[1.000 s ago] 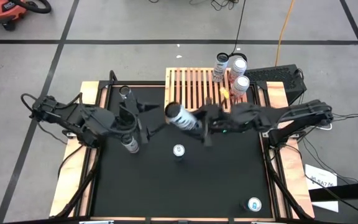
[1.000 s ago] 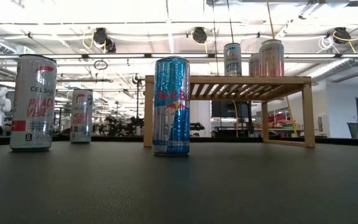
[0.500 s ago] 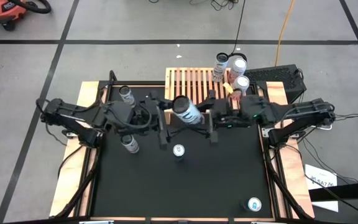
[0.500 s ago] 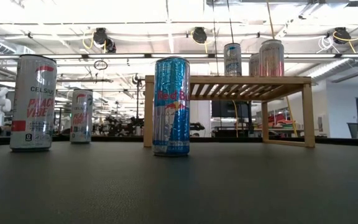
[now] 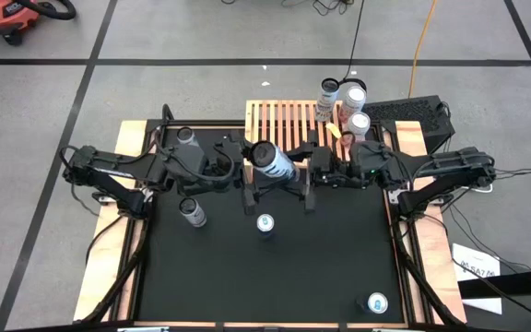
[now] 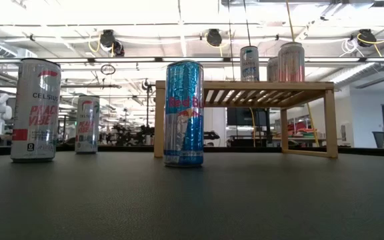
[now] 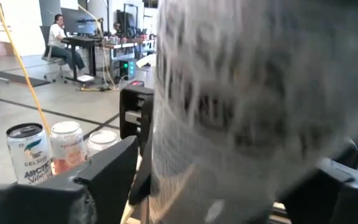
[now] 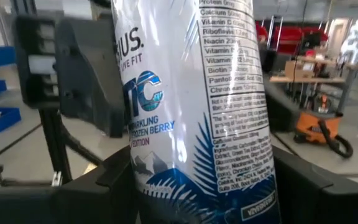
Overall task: Place canned beverage on shelf
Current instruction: Put the bottom left white soda can on the shelf
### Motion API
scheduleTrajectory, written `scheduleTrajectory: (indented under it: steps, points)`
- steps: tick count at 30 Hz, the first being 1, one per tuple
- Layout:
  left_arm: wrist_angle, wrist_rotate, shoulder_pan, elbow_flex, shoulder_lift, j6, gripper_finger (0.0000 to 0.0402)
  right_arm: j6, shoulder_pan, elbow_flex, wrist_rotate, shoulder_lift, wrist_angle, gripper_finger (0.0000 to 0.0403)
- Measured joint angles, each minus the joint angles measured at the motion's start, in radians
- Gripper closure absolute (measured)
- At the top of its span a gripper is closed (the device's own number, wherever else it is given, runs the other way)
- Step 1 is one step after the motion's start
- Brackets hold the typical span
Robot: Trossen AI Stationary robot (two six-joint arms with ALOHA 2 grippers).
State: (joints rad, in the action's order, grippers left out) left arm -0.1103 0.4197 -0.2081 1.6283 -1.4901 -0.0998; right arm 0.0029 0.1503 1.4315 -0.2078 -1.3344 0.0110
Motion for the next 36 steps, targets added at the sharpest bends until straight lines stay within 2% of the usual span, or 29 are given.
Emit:
scheduleTrajectory:
  steps: [6, 10, 13, 20, 23, 26, 29, 36]
  points:
    - [0.027, 0.003, 0.012, 0.000, -0.009, 0.001, 0.0137, 0.036, -0.031, 0.000, 0.061, 0.003, 0.005, 0.0149]
    - [0.015, 0.012, 0.023, 0.000, -0.010, -0.005, 0.0177, 0.092, -0.047, 0.002, 0.083, 0.009, -0.030, 0.0128]
    - [-0.010, 0.013, 0.031, -0.001, -0.014, 0.011, 0.0182, 0.109, -0.048, 0.002, 0.079, 0.033, -0.108, 0.0100]
    - [-0.273, 0.059, 0.081, -0.001, -0.022, -0.008, 0.0182, 0.167, -0.072, 0.002, 0.049, 0.163, -0.436, 0.0064]
    - [-0.360, -0.030, 0.114, -0.002, -0.047, -0.024, 0.0182, 0.168, -0.093, 0.002, 0.062, 0.203, -0.510, 0.0063]
    - [-0.344, -0.177, 0.141, -0.002, -0.090, -0.021, 0.0182, 0.117, -0.110, 0.002, 0.104, 0.213, -0.530, 0.0063]
    - [-0.305, -0.278, 0.158, -0.002, -0.138, 0.001, 0.0182, 0.046, -0.112, 0.003, 0.106, 0.198, -0.556, 0.0062]
    - [-0.266, -0.312, 0.180, -0.002, -0.198, 0.030, 0.0182, 0.030, -0.114, 0.003, 0.187, 0.156, -0.579, 0.0062]
